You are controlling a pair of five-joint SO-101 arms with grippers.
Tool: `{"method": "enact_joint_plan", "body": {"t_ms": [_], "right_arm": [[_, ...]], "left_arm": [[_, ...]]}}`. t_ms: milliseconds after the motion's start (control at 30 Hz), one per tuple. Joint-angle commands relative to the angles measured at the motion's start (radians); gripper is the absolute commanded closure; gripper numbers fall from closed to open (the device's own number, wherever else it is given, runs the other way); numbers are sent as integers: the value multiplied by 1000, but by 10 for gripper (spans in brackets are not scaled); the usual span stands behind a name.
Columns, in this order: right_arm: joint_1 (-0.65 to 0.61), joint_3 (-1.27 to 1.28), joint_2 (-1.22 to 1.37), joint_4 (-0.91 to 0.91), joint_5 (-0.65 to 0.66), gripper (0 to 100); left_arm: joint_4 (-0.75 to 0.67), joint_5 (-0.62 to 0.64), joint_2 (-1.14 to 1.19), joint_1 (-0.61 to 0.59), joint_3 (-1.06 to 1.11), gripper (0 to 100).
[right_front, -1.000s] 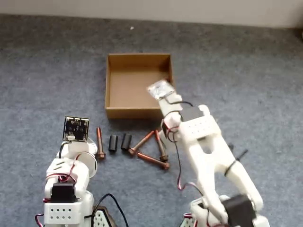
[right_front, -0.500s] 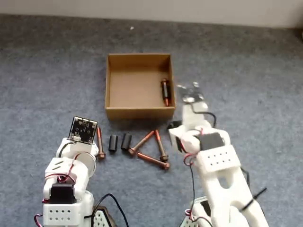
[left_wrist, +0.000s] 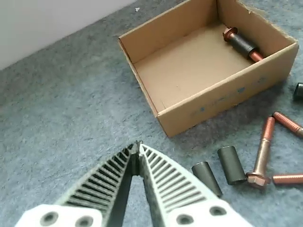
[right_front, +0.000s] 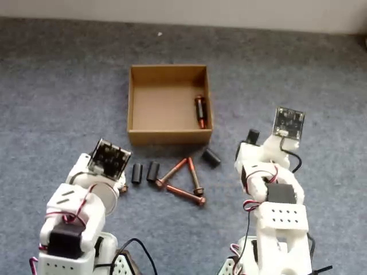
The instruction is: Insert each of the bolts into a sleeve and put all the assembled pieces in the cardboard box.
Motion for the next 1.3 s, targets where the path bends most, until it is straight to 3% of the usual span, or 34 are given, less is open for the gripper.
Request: {"method": "enact_joint_plan", "body": {"t_ms": [0, 233, 400, 567, 800, 1167, 1267], "right_arm": [[16, -7, -31, -30, -12, 993], [15, 10, -31, -30, -6, 993], [13, 15, -31, -30, -6, 993], [12, 15, -31, -30, -6, 993], [12, 15, -31, -30, -6, 993], [12, 16, -31, -30, -5, 993], [12, 16, -31, -30, -5, 993]], "left_arm": [[5, -17, 259, 28, -177, 992], [6, -12, 676, 22, -292, 893], [-11, 6, 877, -10, -298, 912], [-146, 118, 1032, -82, -297, 909], [-281, 232, 1225, -81, -314, 909], [-279, 390, 1567, -85, -498, 911], [-212, 427, 1644, -88, -567, 912]]}}
